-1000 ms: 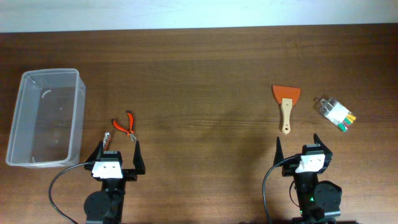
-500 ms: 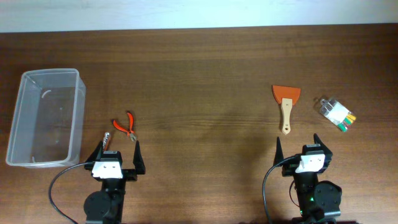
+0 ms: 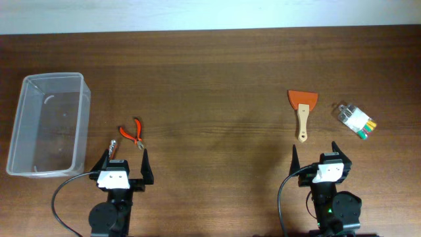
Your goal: Pack container
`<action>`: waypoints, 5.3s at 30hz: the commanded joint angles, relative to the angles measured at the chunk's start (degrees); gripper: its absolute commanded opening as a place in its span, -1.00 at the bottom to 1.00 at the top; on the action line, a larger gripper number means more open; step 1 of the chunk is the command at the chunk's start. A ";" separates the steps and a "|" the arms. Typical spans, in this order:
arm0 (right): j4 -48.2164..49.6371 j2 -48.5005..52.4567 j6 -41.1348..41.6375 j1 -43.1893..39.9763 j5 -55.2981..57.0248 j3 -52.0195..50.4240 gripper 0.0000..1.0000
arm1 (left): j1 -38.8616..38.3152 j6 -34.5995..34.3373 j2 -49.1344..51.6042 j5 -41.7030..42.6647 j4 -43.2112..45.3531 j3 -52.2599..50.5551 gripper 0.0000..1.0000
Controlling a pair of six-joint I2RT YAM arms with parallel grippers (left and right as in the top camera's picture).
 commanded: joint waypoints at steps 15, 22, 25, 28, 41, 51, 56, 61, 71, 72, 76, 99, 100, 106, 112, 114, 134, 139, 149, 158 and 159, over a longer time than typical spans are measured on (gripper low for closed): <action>-0.13 -0.17 8.35 -0.37 -1.97 -0.68 0.97 | 0.31 1.11 -0.46 -3.78 1.22 -0.11 0.99; -0.28 2.69 24.30 -0.37 -7.63 1.05 0.97 | 0.31 -4.74 1.16 -2.47 -7.96 5.92 0.98; -1.70 8.07 24.24 -0.37 -8.17 5.81 0.98 | 0.31 -4.72 7.13 -4.37 -15.34 14.27 0.99; -4.42 16.22 24.24 -0.37 -9.11 12.09 0.97 | 0.37 -6.08 15.93 -5.44 -18.75 23.04 0.99; -45.92 62.99 18.43 -0.37 -9.75 61.94 0.97 | 19.87 -17.25 65.26 4.44 -64.52 74.07 0.98; -56.48 77.29 17.99 -0.37 -10.54 72.30 0.97 | 31.61 -28.02 76.41 3.80 -70.36 78.42 0.99; -57.40 79.43 17.97 -0.37 -10.32 72.30 0.97 | 39.30 -39.15 79.34 0.52 -70.53 78.38 0.98; -58.40 79.80 16.46 -0.37 -10.25 72.30 0.97 | 45.16 -40.63 82.27 0.42 -68.98 78.38 0.99; -58.42 79.80 16.46 -0.37 -10.25 72.30 0.97 | 48.30 -40.70 92.67 0.39 -66.64 78.38 0.98; -58.42 79.80 16.46 -0.37 -10.27 72.30 0.97 | 48.30 -41.16 94.27 0.39 -66.18 78.38 0.99; -58.64 79.80 16.46 -0.37 -10.27 72.30 0.98 | 48.30 -41.94 99.14 0.42 -63.93 78.38 0.99; -58.82 79.80 16.48 -0.37 -10.25 72.30 0.97 | 48.30 -41.90 111.38 0.42 -59.36 78.38 0.84; -58.82 79.80 16.48 -0.37 -10.25 72.30 0.97 | 48.30 -41.90 111.38 0.42 -59.41 78.40 0.84; -58.84 79.80 16.48 -0.37 -10.12 72.30 0.97 | 48.30 -41.90 111.38 0.37 -59.36 78.40 0.68; -58.84 79.80 16.48 -0.37 -10.12 72.30 0.97 | 48.30 -41.64 111.36 0.37 -59.39 78.55 0.53; -58.84 79.80 16.48 -0.37 -10.10 72.30 0.97 | 48.30 -41.64 111.36 0.37 -59.67 78.66 0.49; -58.88 79.80 16.48 -0.37 -10.12 72.26 0.97 | 48.30 -41.66 111.36 0.42 -63.04 82.05 -0.07; -58.95 79.80 16.46 -0.37 -10.12 72.26 0.97 | 48.30 -41.66 111.36 0.42 -63.06 82.05 -0.53; -59.30 79.80 16.46 -0.37 -10.10 72.26 0.97 | 48.30 -41.66 111.38 0.83 -63.45 82.05 -0.96; -59.30 79.80 16.44 -0.37 -10.08 72.26 0.97 | 48.09 -40.24 110.84 1.20 -64.06 82.09 -0.96; -59.28 79.80 16.44 -0.37 -9.92 72.26 0.97 | 47.80 -39.82 110.49 1.51 -64.08 82.27 -0.96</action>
